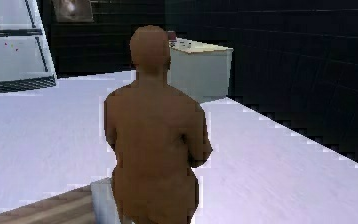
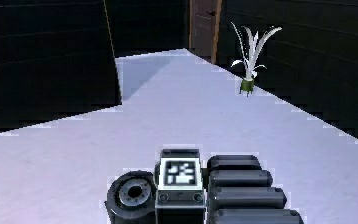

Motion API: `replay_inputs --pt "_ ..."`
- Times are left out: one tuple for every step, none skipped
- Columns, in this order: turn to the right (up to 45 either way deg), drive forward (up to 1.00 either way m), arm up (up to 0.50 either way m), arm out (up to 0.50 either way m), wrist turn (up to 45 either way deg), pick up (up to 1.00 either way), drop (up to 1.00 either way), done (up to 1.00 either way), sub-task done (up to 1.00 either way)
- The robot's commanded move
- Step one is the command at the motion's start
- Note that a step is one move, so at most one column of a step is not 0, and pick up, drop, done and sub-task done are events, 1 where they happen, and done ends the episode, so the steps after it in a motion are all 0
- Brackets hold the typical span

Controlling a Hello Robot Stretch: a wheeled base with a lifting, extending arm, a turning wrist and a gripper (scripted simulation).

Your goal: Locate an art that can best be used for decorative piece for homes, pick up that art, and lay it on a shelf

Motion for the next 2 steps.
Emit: replay_inputs --pt "-45.0 0.00 0.00 0.00 0.0 0.00 0.00 0.00 0.00" --pt "-45.0 0.00 0.00 0.00 0.0 0.00 0.00 0.00 0.00"
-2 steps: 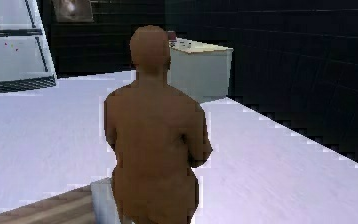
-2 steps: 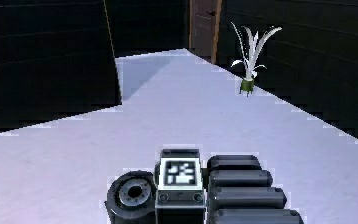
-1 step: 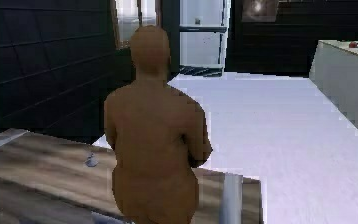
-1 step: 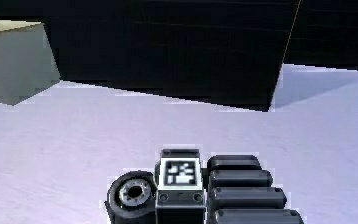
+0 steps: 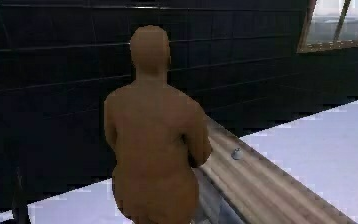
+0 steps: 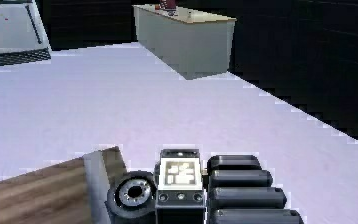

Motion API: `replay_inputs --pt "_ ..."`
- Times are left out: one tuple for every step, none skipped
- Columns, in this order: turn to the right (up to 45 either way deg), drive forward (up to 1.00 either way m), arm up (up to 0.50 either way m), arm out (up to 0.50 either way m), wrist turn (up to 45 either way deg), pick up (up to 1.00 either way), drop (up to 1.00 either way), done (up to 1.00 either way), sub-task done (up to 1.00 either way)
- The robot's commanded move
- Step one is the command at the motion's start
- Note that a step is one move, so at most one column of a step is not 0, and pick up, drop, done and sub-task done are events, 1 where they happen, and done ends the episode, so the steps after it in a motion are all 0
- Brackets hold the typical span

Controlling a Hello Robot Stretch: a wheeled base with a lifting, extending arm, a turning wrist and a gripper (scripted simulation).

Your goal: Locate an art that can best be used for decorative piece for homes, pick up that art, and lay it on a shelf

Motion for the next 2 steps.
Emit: replay_inputs --pt "-9.0 0.00 0.00 0.00 0.0 0.00 0.00 0.00 0.00" --pt "45.0 0.00 0.00 0.00 0.0 0.00 0.00 0.00 0.00"
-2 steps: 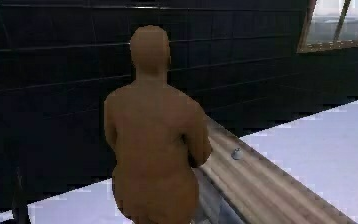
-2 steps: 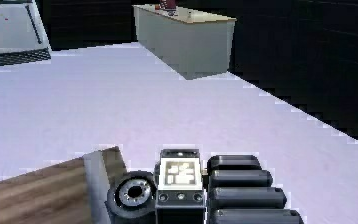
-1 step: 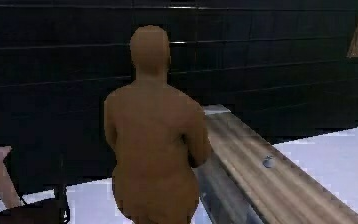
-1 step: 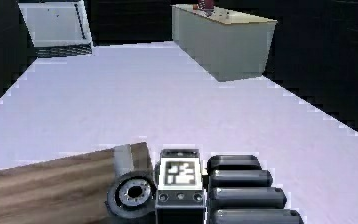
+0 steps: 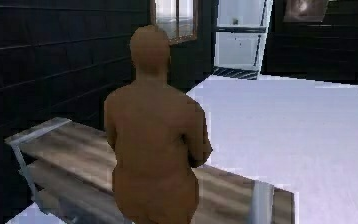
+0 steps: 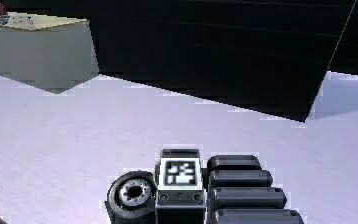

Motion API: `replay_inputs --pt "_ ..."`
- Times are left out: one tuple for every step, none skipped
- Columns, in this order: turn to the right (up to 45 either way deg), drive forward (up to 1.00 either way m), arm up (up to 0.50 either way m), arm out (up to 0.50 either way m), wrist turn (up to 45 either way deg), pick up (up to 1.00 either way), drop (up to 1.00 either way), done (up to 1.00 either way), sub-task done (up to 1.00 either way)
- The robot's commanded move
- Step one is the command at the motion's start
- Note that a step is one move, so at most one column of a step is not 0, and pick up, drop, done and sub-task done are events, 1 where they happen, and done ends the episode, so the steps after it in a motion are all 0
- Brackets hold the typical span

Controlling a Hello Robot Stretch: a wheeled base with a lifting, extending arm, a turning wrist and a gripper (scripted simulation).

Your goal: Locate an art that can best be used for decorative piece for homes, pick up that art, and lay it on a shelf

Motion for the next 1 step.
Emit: replay_inputs --pt "45.0 0.00 0.00 0.00 0.0 0.00 0.00 0.00 0.00"
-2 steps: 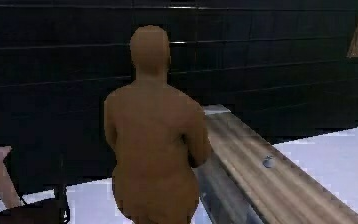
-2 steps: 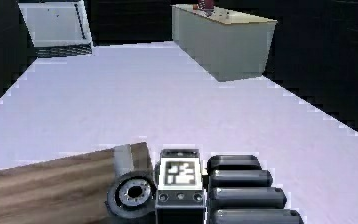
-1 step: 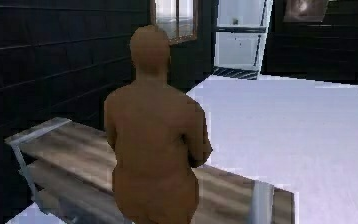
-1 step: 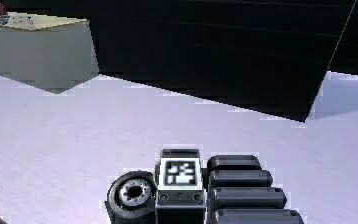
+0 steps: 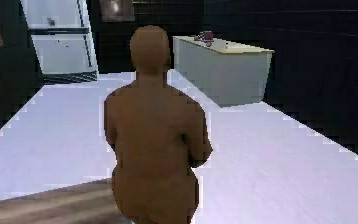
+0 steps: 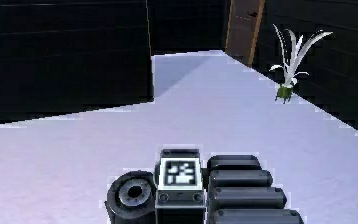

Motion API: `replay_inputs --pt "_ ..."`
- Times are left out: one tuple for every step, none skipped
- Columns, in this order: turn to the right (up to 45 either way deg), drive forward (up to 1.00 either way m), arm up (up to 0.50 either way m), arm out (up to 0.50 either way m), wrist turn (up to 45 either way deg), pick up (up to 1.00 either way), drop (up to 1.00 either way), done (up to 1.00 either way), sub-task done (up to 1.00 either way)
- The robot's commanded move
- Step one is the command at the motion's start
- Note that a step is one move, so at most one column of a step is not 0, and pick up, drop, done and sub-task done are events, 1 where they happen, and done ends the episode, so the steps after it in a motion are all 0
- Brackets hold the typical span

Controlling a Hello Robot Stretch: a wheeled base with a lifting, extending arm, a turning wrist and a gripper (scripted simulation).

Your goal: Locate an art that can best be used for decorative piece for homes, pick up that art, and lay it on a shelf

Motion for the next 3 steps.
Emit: replay_inputs --pt "18.0 0.00 0.00 0.00 0.0 0.00 0.00 0.00 0.00" --pt "-45.0 0.00 0.00 0.00 0.0 0.00 0.00 0.00 0.00" --pt "-45.0 0.00 0.00 0.00 0.0 0.00 0.00 0.00 0.00"
